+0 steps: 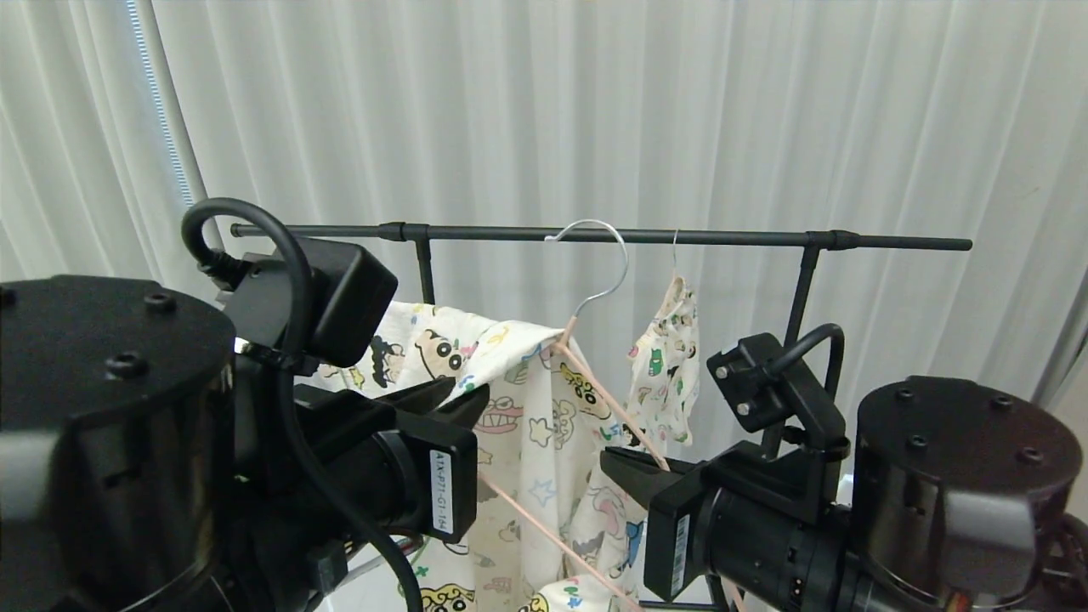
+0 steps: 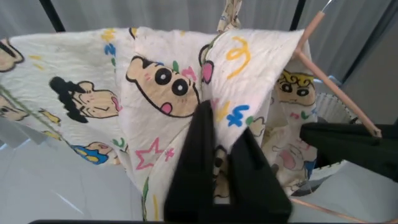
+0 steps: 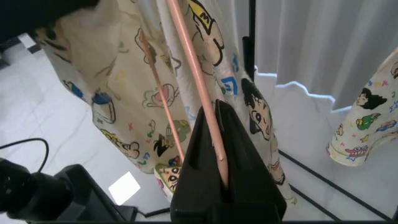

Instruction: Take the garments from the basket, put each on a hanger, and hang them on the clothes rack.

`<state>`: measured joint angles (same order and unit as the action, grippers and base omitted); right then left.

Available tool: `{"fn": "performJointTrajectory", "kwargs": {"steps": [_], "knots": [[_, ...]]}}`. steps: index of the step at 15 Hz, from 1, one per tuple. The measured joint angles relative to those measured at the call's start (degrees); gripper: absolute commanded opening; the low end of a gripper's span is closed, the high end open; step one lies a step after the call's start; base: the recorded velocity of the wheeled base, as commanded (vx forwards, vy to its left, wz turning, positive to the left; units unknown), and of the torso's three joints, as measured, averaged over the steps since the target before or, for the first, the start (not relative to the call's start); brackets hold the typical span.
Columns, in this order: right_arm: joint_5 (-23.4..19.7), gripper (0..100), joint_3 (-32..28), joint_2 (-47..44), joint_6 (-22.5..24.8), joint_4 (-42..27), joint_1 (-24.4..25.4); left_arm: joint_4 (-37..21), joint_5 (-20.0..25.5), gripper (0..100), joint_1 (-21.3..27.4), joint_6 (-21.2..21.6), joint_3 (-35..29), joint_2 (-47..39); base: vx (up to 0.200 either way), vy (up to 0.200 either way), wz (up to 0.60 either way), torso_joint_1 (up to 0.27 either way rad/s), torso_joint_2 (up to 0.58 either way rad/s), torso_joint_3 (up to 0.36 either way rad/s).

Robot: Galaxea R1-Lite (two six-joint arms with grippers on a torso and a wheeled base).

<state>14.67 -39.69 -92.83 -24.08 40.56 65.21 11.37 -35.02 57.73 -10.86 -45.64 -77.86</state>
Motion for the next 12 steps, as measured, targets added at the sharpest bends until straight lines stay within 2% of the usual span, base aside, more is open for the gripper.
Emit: {"fn": "performJointTrajectory", "kwargs": {"steps": [3, 7, 9, 12], "knots": [[0.41, 0, 0.01, 0.22, 0.95, 1.83, 0.0, 0.0, -2.01, 100, 0.09, 0.06, 0.91, 0.18, 0.0, 0.0, 0.0, 0.0, 0.0, 0.0], [0.46, 0, 1.49, 1.49, 5.33, 3.01, -0.79, -0.02, -2.79, 100, 0.11, 1.45, 2.86, 2.1, 0.0, 0.0, 0.0, 0.0, 0.0, 0.0], [0.49, 0, 3.36, 2.15, 7.85, 5.14, -1.79, -0.07, -2.56, 100, 0.11, 3.5, 5.21, 4.38, 0.0, 0.0, 0.0, 0.0, 0.0, 0.0], [0.49, 0, 6.31, 2.8, 11.74, 9.01, -2.86, -0.07, -2.44, 100, 0.17, 4.33, 7.67, 7.72, 0.0, 0.0, 0.0, 0.0, 0.0, 0.0]]}}
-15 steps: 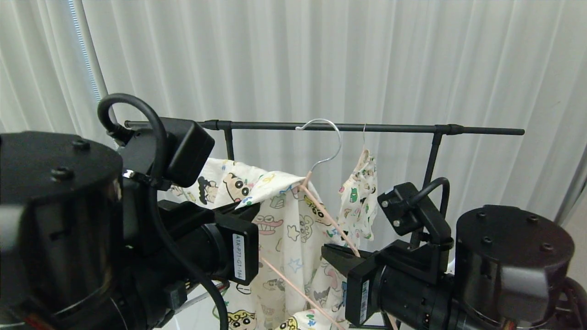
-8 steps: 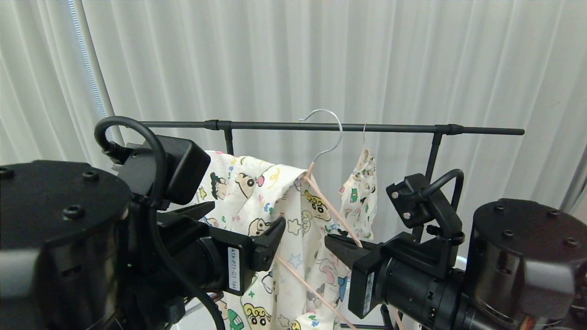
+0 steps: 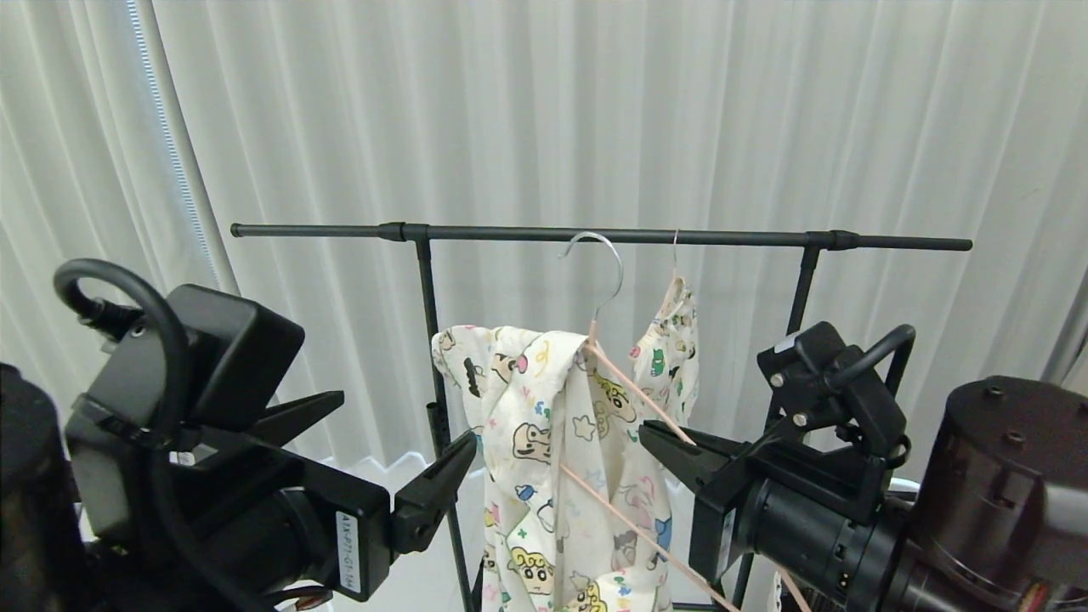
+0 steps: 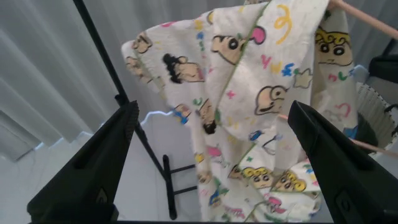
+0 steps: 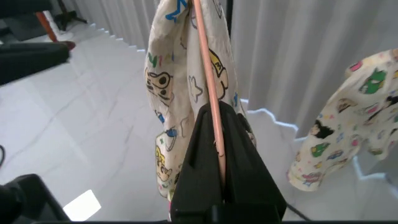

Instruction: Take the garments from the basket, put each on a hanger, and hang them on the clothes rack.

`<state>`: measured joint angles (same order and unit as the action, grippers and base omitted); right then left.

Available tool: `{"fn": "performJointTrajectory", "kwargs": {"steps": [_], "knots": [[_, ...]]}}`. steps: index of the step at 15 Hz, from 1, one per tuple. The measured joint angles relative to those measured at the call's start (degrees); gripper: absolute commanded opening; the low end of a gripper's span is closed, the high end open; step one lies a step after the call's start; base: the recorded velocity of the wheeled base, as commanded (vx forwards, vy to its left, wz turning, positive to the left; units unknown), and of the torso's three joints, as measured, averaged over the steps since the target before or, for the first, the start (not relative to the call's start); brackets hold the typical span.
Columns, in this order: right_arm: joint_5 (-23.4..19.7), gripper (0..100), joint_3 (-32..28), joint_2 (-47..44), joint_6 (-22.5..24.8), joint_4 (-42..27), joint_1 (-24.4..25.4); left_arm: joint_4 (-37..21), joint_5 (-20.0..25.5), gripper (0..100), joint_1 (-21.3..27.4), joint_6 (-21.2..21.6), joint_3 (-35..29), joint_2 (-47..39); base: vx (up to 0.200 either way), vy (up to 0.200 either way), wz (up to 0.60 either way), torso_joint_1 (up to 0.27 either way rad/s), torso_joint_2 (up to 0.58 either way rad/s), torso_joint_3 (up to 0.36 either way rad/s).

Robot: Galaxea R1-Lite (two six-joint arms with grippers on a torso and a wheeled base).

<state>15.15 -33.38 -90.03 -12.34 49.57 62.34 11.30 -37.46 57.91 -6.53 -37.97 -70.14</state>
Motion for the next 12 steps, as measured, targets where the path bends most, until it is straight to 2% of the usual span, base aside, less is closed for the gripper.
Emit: {"fn": "performJointTrajectory", "kwargs": {"steps": [3, 4, 6, 7, 8, 11, 12], "knots": [[0.0, 0, 1.9, 0.26, 3.45, 3.17, -0.88, 0.0, 0.24, 100, 0.0, 0.9, 0.46, 1.71, 0.0, 0.0, 0.0, 0.0, 0.0, 0.0], [-0.07, 0, 2.73, 0.43, 4.6, 4.6, -1.27, 0.0, 1.96, 100, -0.05, 2.33, 0.49, 2.58, 0.0, 0.0, 0.0, 0.0, 0.0, 0.0], [-0.29, 0, 4.41, 1.26, 5.91, 6.07, -1.62, -0.04, 10.15, 100, -0.55, 7.4, 0.6, 4.79, 0.0, 0.0, 0.0, 0.0, 0.0, 0.0], [-0.33, 0, 5.9, 2.21, 6.64, 6.29, -1.66, -0.17, 15.85, 100, -1.93, 11.65, 0.71, 6.21, 0.0, 0.0, 0.0, 0.0, 0.0, 0.0], [-0.38, 0, 7.34, 3.29, 7.33, 6.6, -1.65, -0.17, 19.32, 100, -3.96, 14.28, 0.71, 7.3, 0.0, 0.0, 0.0, 0.0, 0.0, 0.0], [-0.51, 0, 13.84, 7.92, 10.15, 9.69, -0.44, -0.13, 31.78, 100, -11.85, 19.11, -0.28, 9.16, 0.0, 0.0, 0.0, 0.0, 0.0, 0.0], [-0.54, 0, 15.65, 9.26, 10.92, 10.4, 0.41, -0.09, 33.23, 100, -12.79, 19.61, -0.59, 9.34, 0.0, 0.0, 0.0, 0.0, 0.0, 0.0]]}}
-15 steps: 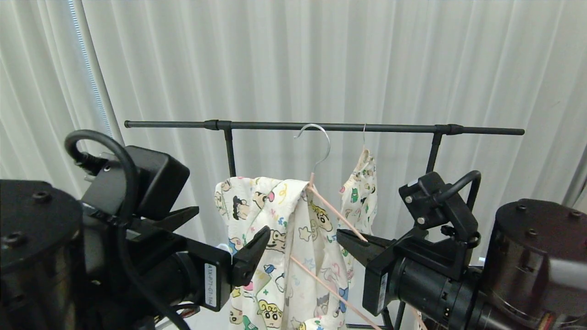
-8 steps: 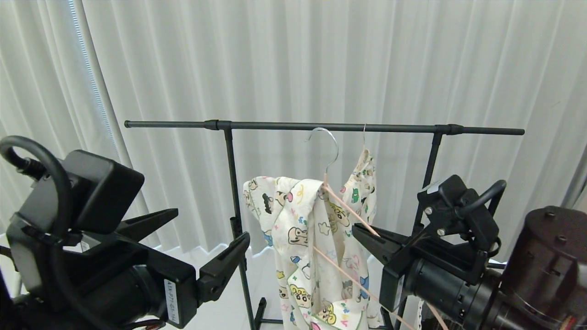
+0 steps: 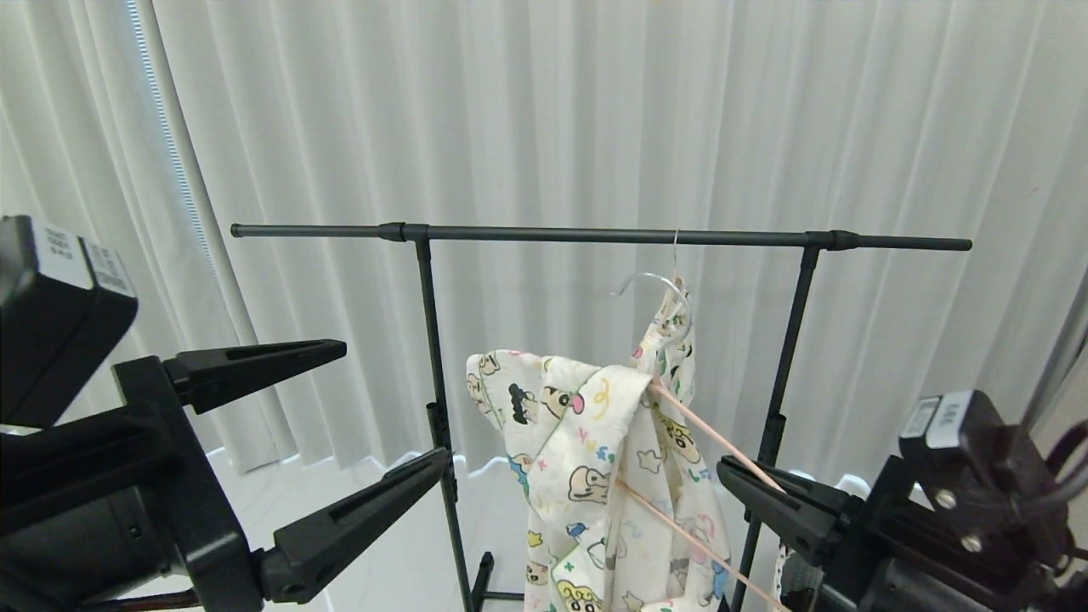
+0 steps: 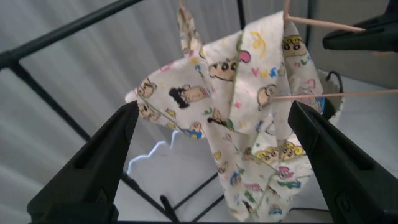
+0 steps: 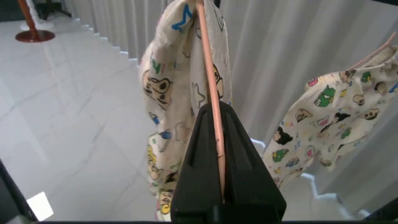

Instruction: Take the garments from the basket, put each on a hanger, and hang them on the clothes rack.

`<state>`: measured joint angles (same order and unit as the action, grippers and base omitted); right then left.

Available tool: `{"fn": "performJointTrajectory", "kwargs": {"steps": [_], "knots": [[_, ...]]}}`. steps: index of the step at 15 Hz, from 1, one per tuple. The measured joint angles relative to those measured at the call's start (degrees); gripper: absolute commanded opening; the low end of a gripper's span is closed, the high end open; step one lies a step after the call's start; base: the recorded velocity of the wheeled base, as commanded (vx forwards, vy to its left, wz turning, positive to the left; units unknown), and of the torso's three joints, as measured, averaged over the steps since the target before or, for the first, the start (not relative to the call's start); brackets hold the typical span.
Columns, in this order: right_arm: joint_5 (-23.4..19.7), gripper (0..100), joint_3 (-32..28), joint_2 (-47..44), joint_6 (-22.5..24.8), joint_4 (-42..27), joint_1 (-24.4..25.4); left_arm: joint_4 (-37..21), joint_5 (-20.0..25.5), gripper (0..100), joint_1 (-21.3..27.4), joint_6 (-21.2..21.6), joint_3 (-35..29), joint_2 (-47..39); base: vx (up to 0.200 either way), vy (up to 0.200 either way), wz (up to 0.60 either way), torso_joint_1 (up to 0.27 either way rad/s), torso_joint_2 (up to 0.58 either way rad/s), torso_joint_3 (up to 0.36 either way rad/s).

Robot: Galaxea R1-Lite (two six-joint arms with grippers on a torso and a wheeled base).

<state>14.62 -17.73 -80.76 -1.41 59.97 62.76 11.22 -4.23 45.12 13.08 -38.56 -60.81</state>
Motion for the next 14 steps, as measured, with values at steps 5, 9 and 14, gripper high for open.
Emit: {"fn": "performJointTrajectory", "kwargs": {"steps": [5, 9, 14], "knots": [[-0.04, 0, 7.17, 4.45, 4.78, 4.13, 9.35, -0.05, 16.35, 100, -0.99, 5.74, 2.73, -0.27, 0.0, 0.0, 0.0, 0.0, 0.0, 0.0], [-0.04, 0, 9.98, 5.22, 5.35, 4.46, 18.55, -0.06, 27.62, 100, 0.09, 12.02, 5.55, -1.01, 0.0, 0.0, 0.0, 0.0, 0.0, 0.0], [-2.35, 0, 11.45, 5.0, 5.35, 4.46, 22.77, -0.09, 28.2, 100, 6.4, 12.53, 10.78, -0.51, 0.0, 0.0, 0.0, 0.0, 0.0, 0.0]]}}
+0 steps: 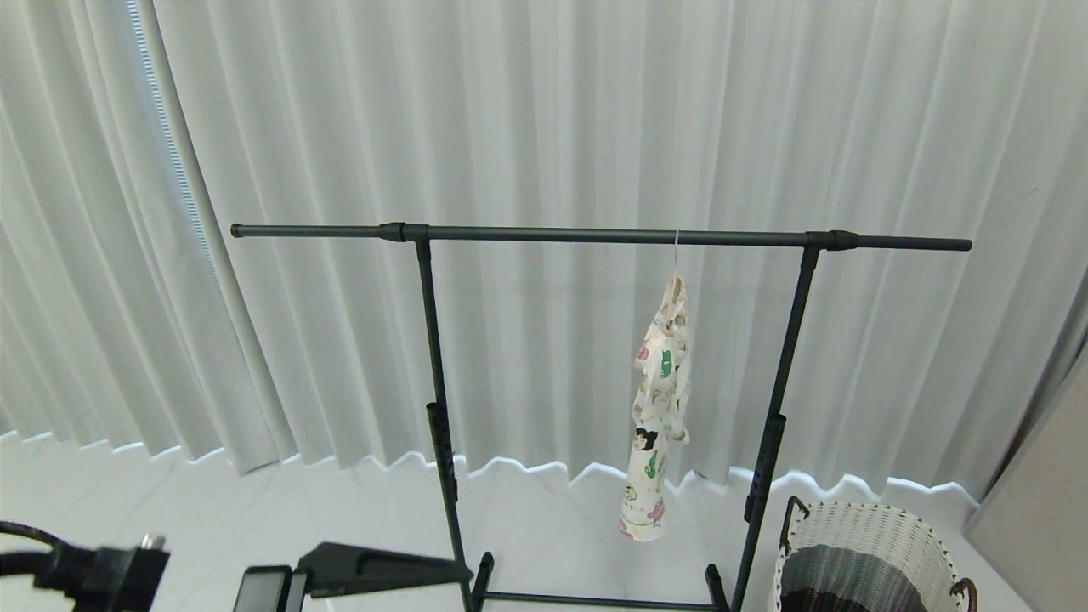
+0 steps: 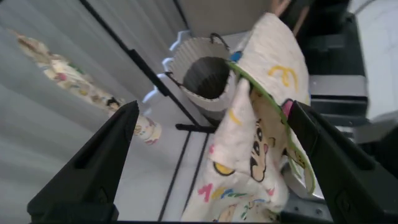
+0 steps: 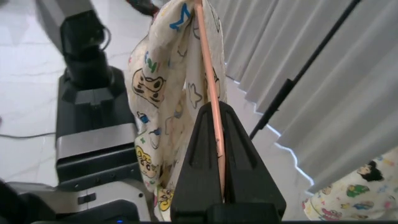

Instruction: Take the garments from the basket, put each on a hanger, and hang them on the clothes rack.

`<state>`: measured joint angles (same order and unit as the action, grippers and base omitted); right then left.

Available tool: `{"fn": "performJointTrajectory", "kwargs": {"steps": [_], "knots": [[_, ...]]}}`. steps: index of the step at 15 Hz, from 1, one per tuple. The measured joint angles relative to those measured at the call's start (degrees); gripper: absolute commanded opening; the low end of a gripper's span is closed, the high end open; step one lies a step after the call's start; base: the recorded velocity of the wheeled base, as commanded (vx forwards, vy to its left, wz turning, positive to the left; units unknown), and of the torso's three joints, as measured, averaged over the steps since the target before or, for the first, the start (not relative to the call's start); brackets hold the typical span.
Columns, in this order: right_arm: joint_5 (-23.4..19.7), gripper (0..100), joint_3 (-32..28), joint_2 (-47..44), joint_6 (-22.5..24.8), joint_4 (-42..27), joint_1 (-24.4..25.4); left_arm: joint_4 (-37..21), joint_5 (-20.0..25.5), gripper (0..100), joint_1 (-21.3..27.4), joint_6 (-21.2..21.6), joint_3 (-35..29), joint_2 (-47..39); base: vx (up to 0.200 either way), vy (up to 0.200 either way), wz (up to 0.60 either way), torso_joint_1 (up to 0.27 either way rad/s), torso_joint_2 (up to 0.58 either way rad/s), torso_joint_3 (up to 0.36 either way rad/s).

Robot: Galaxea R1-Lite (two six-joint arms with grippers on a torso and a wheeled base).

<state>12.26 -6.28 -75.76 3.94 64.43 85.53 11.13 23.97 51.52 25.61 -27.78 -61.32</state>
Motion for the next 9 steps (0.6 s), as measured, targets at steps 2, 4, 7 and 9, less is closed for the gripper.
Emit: {"fn": "performJointTrajectory", "kwargs": {"steps": [2, 4, 7, 9], "knots": [[-0.12, 0, 0.05, -0.28, -0.02, 0.0, 0.2, 0.06, -0.1, 100, 2.17, -0.02, 1.49, -0.12, 0.0, 0.0, 0.0, 0.0, 0.0, 0.0], [-0.28, 0, 0.06, -0.41, -0.06, -0.02, 0.22, 0.06, -0.27, 100, 2.72, -0.05, 1.71, -1.66, 0.0, 0.0, 0.0, 0.0, 0.0, 0.0], [-1.27, 0, 0.17, -0.52, -0.02, 0.0, 0.3, 0.09, -3.39, 100, 2.72, -0.18, -0.5, -5.63, 0.0, 0.0, 0.0, 0.0, 0.0, 0.0], [-1.46, 0, 0.17, -0.63, 0.0, -0.02, 0.3, 0.11, -4.43, 100, 2.65, -0.16, -1.79, -7.95, 0.0, 0.0, 0.0, 0.0, 0.0, 0.0]]}}
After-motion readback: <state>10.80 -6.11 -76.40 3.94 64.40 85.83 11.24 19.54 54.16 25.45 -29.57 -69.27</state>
